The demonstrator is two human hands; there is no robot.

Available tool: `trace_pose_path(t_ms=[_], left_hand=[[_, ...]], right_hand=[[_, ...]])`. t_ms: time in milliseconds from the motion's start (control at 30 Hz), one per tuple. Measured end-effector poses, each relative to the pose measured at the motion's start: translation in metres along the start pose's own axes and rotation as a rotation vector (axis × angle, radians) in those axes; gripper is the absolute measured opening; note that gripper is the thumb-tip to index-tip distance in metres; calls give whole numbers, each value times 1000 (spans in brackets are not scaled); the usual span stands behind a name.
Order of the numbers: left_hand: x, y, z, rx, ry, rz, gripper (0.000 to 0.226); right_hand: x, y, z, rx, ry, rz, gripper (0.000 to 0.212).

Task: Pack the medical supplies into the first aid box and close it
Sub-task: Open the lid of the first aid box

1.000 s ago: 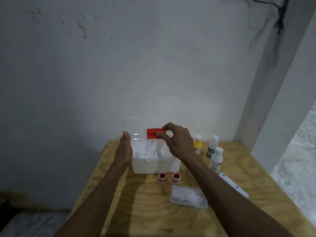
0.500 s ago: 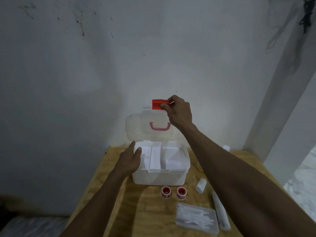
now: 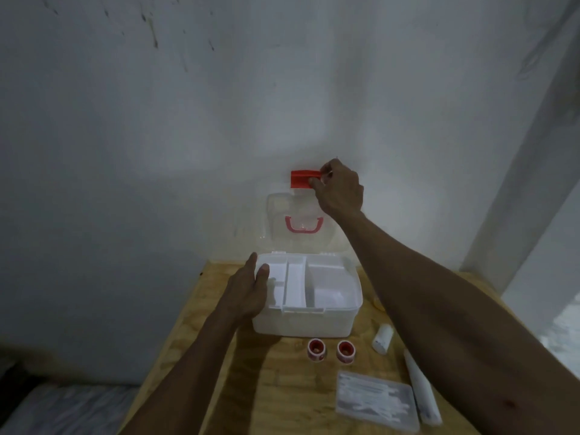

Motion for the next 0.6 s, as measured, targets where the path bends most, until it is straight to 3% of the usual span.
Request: trace_pose_path(t_ms=[600], left_hand=[[6, -1, -2, 9, -10, 26, 58]], right_hand=[[12, -11, 1, -83, -48, 9, 42]])
Point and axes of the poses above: each hand's wrist, its own z-axis towards the middle knuckle, its own y-axis out of the palm, x = y × z, the point moved 5 cm from there along z, towards the middle knuckle, and after that the axes turned 7 degrees about y, right-handed, at the moved point
